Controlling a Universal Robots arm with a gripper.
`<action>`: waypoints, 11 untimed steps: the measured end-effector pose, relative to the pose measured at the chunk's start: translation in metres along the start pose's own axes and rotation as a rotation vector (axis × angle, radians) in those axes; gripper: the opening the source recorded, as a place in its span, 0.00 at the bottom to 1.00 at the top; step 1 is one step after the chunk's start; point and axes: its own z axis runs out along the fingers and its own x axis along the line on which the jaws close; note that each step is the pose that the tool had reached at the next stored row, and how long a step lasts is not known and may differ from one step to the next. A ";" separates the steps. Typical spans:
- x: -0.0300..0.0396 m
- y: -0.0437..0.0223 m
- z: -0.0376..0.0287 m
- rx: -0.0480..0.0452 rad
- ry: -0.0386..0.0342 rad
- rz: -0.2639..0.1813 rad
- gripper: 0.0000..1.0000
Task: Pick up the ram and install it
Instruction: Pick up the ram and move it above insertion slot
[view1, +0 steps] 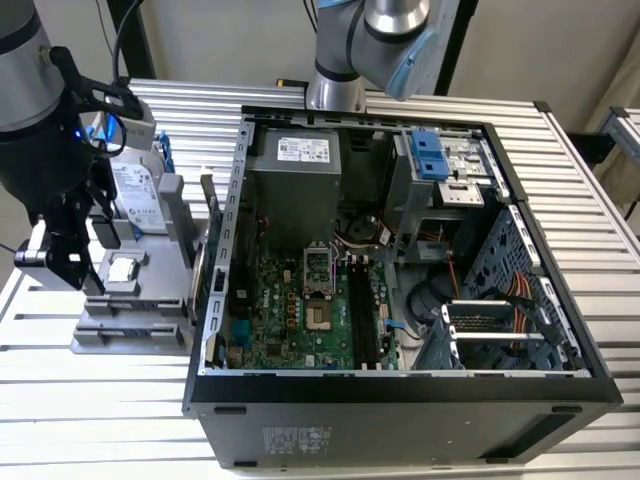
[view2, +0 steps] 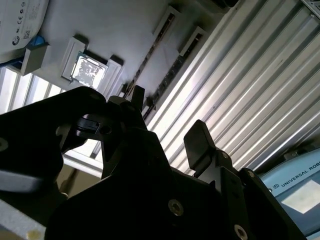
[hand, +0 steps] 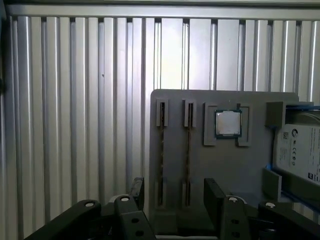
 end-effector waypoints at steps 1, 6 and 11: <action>0.0000 0.0000 0.0007 0.0001 0.0000 0.000 0.00; 0.0000 -0.0002 0.0042 0.0000 0.0000 0.000 0.00; 0.0000 -0.0002 0.0068 -0.0001 0.0001 0.000 0.00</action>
